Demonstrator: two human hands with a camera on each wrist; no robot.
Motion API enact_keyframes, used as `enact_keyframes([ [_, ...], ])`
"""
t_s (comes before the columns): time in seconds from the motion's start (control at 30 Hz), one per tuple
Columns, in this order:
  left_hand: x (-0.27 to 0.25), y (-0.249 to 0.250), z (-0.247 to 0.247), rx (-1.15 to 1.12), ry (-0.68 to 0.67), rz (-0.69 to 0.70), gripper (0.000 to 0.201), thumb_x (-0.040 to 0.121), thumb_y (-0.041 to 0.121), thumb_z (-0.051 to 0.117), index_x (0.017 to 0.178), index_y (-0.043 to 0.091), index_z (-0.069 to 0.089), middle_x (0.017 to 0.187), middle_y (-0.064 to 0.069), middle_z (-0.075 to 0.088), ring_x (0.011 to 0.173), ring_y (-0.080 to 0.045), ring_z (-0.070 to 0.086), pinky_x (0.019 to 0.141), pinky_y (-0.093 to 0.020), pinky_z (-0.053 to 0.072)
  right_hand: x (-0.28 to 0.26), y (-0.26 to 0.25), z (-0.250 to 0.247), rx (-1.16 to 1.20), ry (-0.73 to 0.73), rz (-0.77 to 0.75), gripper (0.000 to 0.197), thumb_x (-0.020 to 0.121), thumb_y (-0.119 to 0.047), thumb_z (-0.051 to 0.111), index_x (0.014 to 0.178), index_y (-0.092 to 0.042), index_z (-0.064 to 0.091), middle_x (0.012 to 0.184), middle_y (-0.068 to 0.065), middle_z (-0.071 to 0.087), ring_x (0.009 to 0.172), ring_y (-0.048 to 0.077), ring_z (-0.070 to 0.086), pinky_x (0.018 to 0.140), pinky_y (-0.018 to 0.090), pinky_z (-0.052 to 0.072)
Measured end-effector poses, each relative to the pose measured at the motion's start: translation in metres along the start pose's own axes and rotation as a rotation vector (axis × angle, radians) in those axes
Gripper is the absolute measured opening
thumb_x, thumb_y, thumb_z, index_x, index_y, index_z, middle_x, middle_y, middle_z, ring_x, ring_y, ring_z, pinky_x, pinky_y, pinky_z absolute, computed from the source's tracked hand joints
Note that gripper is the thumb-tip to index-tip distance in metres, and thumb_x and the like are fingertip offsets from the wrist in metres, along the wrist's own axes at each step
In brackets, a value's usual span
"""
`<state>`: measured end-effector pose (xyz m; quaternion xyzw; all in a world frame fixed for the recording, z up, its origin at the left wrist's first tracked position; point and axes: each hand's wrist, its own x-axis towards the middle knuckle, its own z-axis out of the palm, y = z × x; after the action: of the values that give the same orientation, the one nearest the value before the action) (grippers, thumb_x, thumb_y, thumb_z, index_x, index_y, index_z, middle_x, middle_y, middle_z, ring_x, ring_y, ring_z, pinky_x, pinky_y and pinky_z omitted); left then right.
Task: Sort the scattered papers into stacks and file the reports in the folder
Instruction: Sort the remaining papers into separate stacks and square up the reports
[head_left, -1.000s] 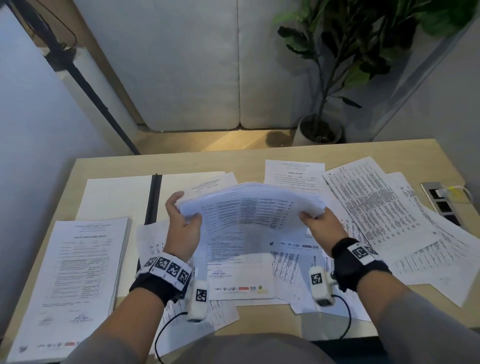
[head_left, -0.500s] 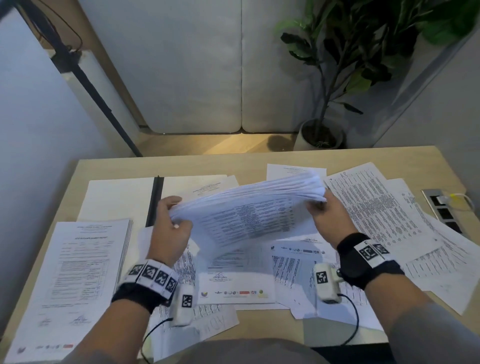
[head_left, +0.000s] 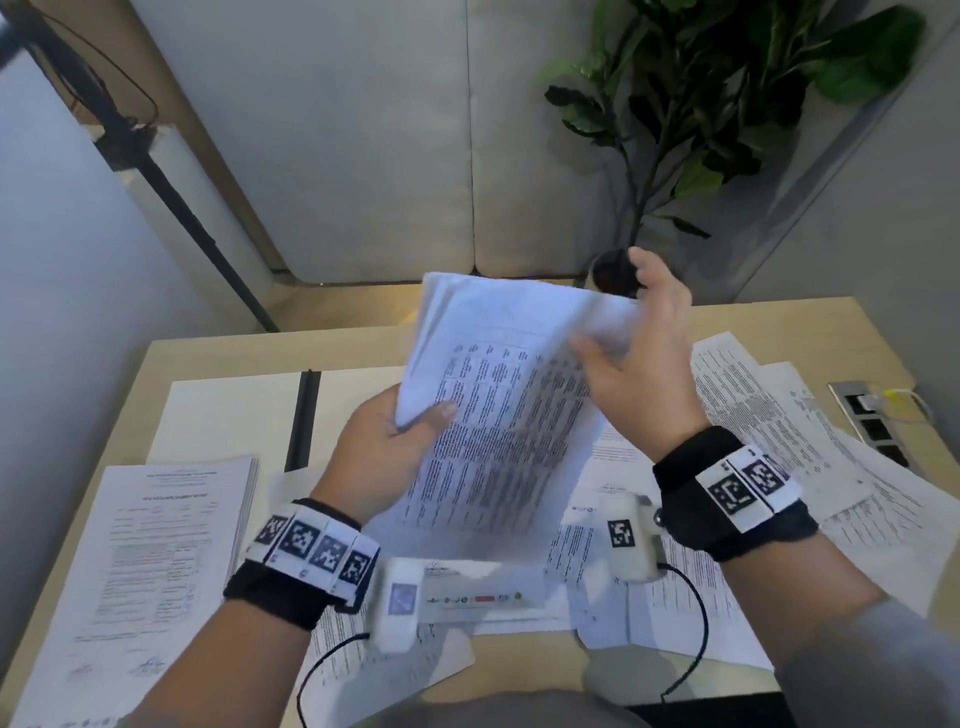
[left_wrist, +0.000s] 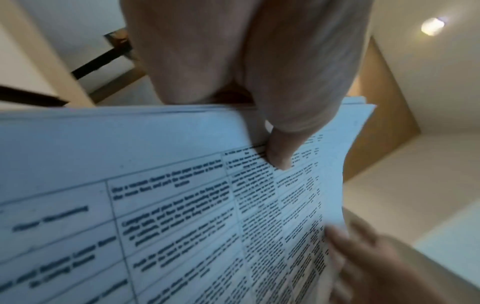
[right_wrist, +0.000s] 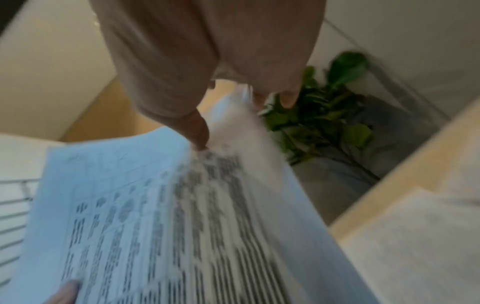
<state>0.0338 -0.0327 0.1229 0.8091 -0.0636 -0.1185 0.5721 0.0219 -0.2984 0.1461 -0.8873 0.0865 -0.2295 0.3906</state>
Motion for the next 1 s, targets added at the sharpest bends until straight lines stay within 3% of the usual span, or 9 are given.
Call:
enact_keyframes([
  [0.1, 0.002, -0.008, -0.001, -0.226, 0.023, -0.096, 0.025, 0.086, 0.041, 0.072, 0.108, 0.029, 0.073, 0.104, 0.009, 0.079, 0.102, -0.004, 0.071, 0.090, -0.022, 0.051, -0.020, 0.014, 0.000, 0.573, -0.291, 0.401, 0.093, 0.090, -0.014, 0.079, 0.159, -0.029, 0.018, 0.153, 0.010, 0.048, 0.139, 0.023, 0.051, 0.118, 0.047, 0.040],
  [0.2, 0.000, -0.018, 0.005, -0.273, 0.012, -0.137, 0.030, 0.089, 0.036, 0.073, 0.118, 0.035, 0.070, 0.117, 0.019, 0.075, 0.114, 0.002, 0.068, 0.101, -0.027, 0.049, -0.039, 0.026, 0.009, 0.735, -0.471, 0.496, 0.047, 0.096, 0.000, 0.068, 0.138, -0.016, 0.056, 0.129, 0.005, 0.073, 0.122, 0.025, 0.068, 0.113, 0.056, 0.046],
  [0.3, -0.006, -0.022, 0.011, -0.148, 0.092, -0.108, 0.031, 0.095, 0.034, 0.072, 0.126, 0.030, 0.070, 0.113, 0.021, 0.076, 0.106, 0.005, 0.069, 0.098, -0.027, 0.053, -0.048, 0.023, 0.017, 0.553, -0.267, 0.399, 0.034, 0.096, 0.002, 0.067, 0.120, -0.023, 0.067, 0.116, -0.005, 0.078, 0.112, 0.015, 0.073, 0.106, 0.051, 0.053],
  [0.4, -0.016, -0.016, 0.023, -0.173, 0.171, -0.002, 0.020, 0.100, 0.027, 0.066, 0.119, 0.029, 0.073, 0.101, 0.021, 0.076, 0.096, 0.000, 0.070, 0.084, -0.021, 0.055, -0.058, 0.007, 0.020, 0.580, -0.113, 0.288, 0.040, 0.098, 0.004, 0.064, 0.132, -0.017, 0.060, 0.122, -0.004, 0.074, 0.118, 0.011, 0.068, 0.105, 0.036, 0.053],
  [0.5, -0.024, -0.015, 0.032, -0.166, 0.205, 0.036, 0.024, 0.103, 0.022, 0.062, 0.119, 0.009, 0.073, 0.092, 0.010, 0.074, 0.109, -0.017, 0.069, 0.075, -0.028, 0.056, -0.072, 0.006, 0.023, 0.601, -0.086, 0.178, 0.037, 0.102, 0.004, 0.057, 0.135, -0.013, 0.051, 0.127, -0.005, 0.070, 0.124, 0.008, 0.064, 0.101, 0.023, 0.050],
  [0.6, -0.019, -0.039, 0.035, -0.103, 0.176, -0.019, 0.037, 0.103, 0.027, 0.063, 0.140, 0.030, 0.062, 0.129, 0.016, 0.070, 0.128, -0.008, 0.060, 0.107, -0.038, 0.051, -0.081, 0.021, 0.036, 0.533, -0.193, 0.284, 0.038, 0.104, -0.004, 0.056, 0.137, -0.021, 0.049, 0.123, -0.022, 0.069, 0.123, -0.003, 0.061, 0.103, 0.022, 0.050],
  [0.67, -0.012, -0.059, 0.036, -0.068, 0.175, -0.017, 0.045, 0.102, 0.024, 0.064, 0.145, 0.034, 0.055, 0.141, 0.015, 0.062, 0.135, -0.008, 0.054, 0.114, -0.048, 0.046, -0.083, 0.035, 0.044, 0.479, -0.223, 0.353, 0.044, 0.104, -0.004, 0.055, 0.139, -0.031, 0.047, 0.118, -0.035, 0.065, 0.118, -0.011, 0.059, 0.098, 0.017, 0.048],
  [0.87, 0.010, -0.075, 0.045, -0.117, 0.170, -0.070, 0.055, 0.103, 0.020, 0.060, 0.150, 0.035, 0.035, 0.143, 0.013, 0.055, 0.134, -0.009, 0.053, 0.111, -0.035, 0.044, -0.075, 0.048, 0.055, 0.486, -0.244, 0.470, 0.061, 0.103, 0.002, 0.047, 0.123, -0.056, 0.047, 0.121, -0.024, 0.070, 0.115, -0.001, 0.065, 0.097, 0.026, 0.051],
  [1.0, 0.019, -0.075, 0.056, -0.138, 0.210, -0.179, 0.044, 0.104, 0.012, 0.056, 0.130, 0.037, 0.032, 0.119, 0.018, 0.055, 0.115, -0.015, 0.057, 0.090, -0.026, 0.050, -0.072, 0.056, 0.067, 0.443, -0.344, 0.550, 0.057, 0.102, -0.004, 0.046, 0.128, -0.054, 0.048, 0.137, -0.009, 0.064, 0.130, 0.019, 0.058, 0.114, 0.048, 0.045],
])
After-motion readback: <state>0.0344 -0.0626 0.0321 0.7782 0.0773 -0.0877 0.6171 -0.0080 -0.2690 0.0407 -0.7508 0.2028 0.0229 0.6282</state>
